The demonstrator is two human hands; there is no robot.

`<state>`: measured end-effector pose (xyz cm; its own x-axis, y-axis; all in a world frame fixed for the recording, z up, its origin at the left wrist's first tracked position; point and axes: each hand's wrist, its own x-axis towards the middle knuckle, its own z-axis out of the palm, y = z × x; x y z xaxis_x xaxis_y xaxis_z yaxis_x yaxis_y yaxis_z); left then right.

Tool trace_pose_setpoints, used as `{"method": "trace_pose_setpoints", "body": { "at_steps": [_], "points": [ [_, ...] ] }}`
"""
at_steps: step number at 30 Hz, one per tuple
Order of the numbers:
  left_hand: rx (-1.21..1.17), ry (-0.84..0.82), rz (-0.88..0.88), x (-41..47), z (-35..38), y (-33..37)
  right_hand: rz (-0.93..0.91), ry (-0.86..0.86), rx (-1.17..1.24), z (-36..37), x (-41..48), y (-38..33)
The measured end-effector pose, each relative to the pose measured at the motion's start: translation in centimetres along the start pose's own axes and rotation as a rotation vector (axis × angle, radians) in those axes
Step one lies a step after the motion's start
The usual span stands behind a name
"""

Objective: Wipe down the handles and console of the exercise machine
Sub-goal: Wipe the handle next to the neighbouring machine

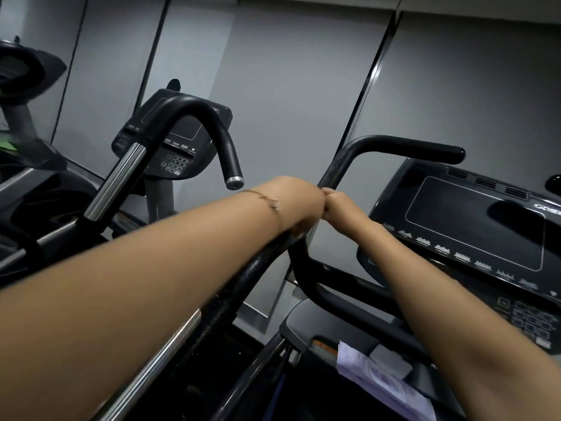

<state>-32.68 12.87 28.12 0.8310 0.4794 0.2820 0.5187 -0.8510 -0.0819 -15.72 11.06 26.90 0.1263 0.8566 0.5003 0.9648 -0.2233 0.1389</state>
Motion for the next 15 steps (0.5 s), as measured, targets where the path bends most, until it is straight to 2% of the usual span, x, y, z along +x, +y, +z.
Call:
{"method": "trace_pose_setpoints", "body": {
  "at_steps": [3,6,11,15],
  "points": [
    [-0.011,0.059,0.063,-2.3,1.0,-2.0,-0.099,-0.019,0.036,1.1,-0.8,-0.2],
    [-0.198,0.059,0.052,-2.8,1.8,-3.4,-0.109,-0.039,0.016,1.0,-0.9,-0.5],
    [-0.377,-0.019,0.005,-2.6,1.7,-3.7,0.074,0.092,0.174,2.7,-1.7,-1.4],
    [-0.395,-0.024,-0.009,-2.5,1.5,-3.4,0.113,0.116,0.334,2.8,-4.1,-2.4]
  ]
}}
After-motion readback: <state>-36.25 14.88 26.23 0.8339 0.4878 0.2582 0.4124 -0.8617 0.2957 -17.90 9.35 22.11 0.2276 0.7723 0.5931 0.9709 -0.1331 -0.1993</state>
